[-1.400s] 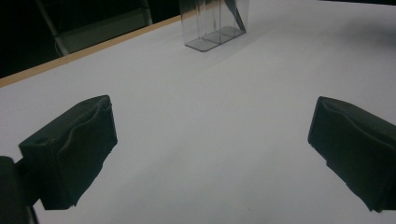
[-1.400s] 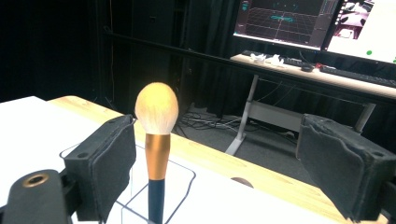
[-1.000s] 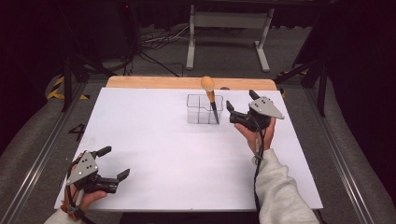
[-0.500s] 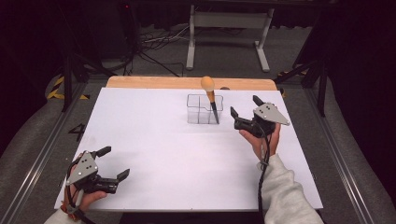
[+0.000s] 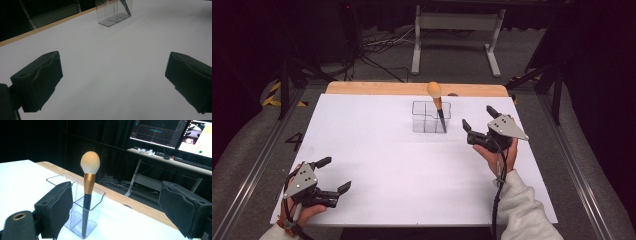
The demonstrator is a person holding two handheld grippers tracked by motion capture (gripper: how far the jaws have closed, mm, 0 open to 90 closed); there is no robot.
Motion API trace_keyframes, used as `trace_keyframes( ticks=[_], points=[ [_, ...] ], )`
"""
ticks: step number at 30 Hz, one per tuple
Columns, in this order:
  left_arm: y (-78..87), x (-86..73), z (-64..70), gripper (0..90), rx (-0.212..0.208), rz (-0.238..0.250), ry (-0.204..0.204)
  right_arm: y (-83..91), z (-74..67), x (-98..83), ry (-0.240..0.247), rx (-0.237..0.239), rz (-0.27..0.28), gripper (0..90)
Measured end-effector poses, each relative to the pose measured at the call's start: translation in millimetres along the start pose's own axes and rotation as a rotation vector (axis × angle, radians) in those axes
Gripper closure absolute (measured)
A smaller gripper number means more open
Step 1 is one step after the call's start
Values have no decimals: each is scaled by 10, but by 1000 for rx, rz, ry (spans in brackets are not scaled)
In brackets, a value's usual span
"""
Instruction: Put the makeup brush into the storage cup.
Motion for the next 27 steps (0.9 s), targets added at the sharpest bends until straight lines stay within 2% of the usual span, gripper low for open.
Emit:
trace_keyframes(
  ticks=[12,14,27],
  points=[
    [-7,-3,6,18,0,-3,-3,103,-5,-19,9,6,6,127],
    [-6,-3,6,18,-1,-3,-3,115,-10,-27,6,19,6,125],
    [-9,-4,8,19,1,-9,-8,214,-43,-58,30,26,0,124]
  ],
)
Point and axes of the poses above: each handheld gripper's, and its own axes: y roughly backward along the jaws, x roughly out of its top, z roughly to its right, the point moved 4 cm from there along -y, roughly forward along the jaws, and after that the axes turned 13 degrees about x, right-handed, at the moved point
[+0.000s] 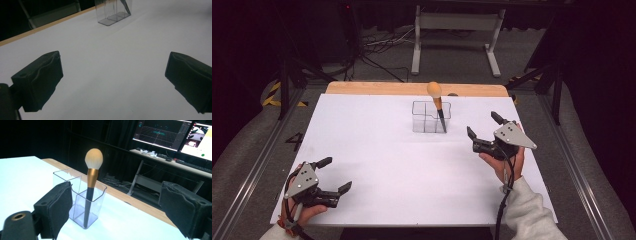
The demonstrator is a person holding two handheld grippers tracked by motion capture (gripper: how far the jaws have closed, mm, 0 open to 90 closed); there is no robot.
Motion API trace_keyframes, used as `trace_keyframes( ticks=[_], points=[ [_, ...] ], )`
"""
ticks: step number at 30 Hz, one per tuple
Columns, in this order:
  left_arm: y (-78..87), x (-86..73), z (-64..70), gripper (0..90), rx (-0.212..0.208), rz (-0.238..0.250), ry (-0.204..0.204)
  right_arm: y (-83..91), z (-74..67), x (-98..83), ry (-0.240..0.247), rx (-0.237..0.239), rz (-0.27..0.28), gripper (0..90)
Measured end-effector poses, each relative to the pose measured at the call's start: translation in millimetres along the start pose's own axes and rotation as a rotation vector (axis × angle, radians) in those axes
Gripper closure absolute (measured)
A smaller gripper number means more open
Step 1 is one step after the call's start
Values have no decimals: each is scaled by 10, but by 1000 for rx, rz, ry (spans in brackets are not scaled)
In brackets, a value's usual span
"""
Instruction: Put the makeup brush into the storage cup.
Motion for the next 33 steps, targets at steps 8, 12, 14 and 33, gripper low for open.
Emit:
trace_keyframes(
  ticks=[8,12,14,33],
  points=[
    [-2,2,0,19,10,3,-3,69,-23,-36,9,6,-11,123],
    [-1,5,0,19,16,12,-4,91,-28,-50,11,9,-13,121],
    [1,7,-2,19,20,16,-8,107,-35,-63,13,14,-19,117],
    [-7,-3,14,20,19,8,-17,246,-97,-214,55,28,-56,108]
  ],
)
Point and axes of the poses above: each handheld gripper's, and its own axes: y roughly backward along the jaws, x roughly out of its top, z roughly to its right, the point moved 4 cm from there along -y, roughly forward along the jaws, and after that the axes turned 13 degrees about x, right-handed, at the moved point
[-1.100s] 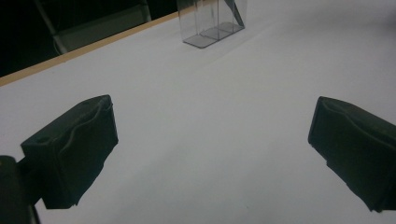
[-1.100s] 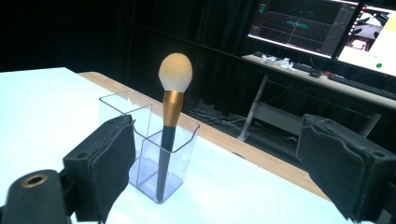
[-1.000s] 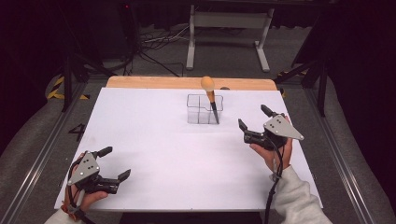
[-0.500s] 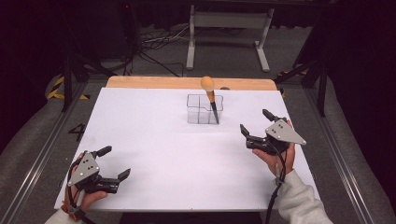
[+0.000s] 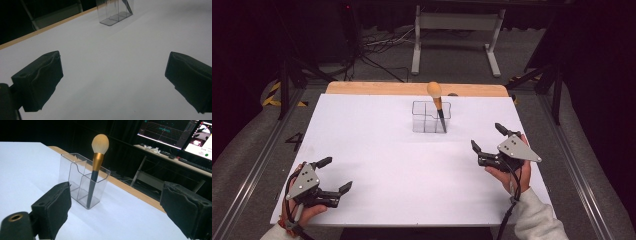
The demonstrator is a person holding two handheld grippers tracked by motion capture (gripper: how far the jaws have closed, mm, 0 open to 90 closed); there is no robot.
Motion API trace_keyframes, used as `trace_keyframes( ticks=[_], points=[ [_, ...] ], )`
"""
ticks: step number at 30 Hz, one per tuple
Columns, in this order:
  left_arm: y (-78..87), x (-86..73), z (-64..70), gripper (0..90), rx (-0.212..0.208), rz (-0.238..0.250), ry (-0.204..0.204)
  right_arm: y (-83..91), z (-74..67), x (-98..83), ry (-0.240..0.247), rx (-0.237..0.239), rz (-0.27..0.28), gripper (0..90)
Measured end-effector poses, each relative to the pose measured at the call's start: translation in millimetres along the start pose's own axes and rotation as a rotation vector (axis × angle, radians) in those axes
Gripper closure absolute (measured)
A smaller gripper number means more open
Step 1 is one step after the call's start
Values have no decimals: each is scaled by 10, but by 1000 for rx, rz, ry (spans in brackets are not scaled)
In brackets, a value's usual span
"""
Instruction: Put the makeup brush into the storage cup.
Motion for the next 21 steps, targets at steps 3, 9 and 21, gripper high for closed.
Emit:
trace_keyframes(
  ticks=[3,9,21],
  points=[
    [-1,0,0,19,1,-1,-1,24,-4,-26,2,2,0,107],
    [-1,-2,5,20,0,-8,-6,70,-15,-79,7,6,-9,107],
    [-5,-5,5,21,2,-9,-6,170,-37,-224,6,26,-33,105]
  ],
)
Point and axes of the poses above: each handheld gripper's, and its own axes: y roughly backward along the jaws, x roughly out of its top, z roughly to its right, the point moved 4 cm from there along -y, roughly forward along the jaws, and after that the axes turned 13 degrees about x, right-handed, at the moved point
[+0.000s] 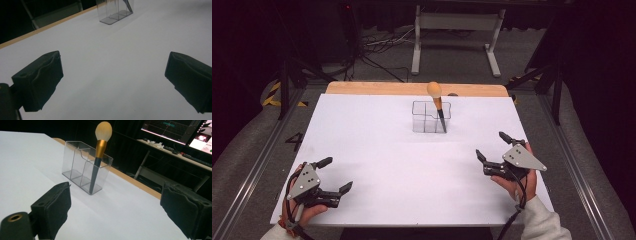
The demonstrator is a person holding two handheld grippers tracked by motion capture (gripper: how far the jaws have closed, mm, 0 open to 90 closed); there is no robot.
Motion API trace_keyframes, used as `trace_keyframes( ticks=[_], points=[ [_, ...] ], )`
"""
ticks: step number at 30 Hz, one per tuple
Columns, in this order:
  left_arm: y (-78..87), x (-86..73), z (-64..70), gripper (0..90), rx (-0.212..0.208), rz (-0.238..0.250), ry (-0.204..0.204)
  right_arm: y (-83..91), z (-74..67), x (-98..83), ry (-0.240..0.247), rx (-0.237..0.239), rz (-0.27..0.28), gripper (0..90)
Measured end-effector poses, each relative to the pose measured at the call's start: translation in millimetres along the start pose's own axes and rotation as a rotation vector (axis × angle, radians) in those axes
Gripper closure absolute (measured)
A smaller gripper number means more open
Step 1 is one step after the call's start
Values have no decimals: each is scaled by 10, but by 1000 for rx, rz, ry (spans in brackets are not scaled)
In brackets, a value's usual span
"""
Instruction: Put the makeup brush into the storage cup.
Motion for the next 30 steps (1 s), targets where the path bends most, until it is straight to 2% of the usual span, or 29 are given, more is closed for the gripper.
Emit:
trace_keyframes(
  ticks=[19,30],
  points=[
    [-9,-4,4,22,-2,-8,-4,147,-54,-290,14,9,-62,99],
    [-58,15,1,22,-9,-5,-1,307,-88,-481,-22,8,-86,95]
  ],
)
Point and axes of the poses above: each handheld gripper's, and its own axes: y roughly backward along the jaws, x roughly out of its top, z roughly to its right, the point moved 4 cm from there along -y, roughly forward along the jaws, and after that the axes turned 13 degrees about x, right-handed, at the moved point
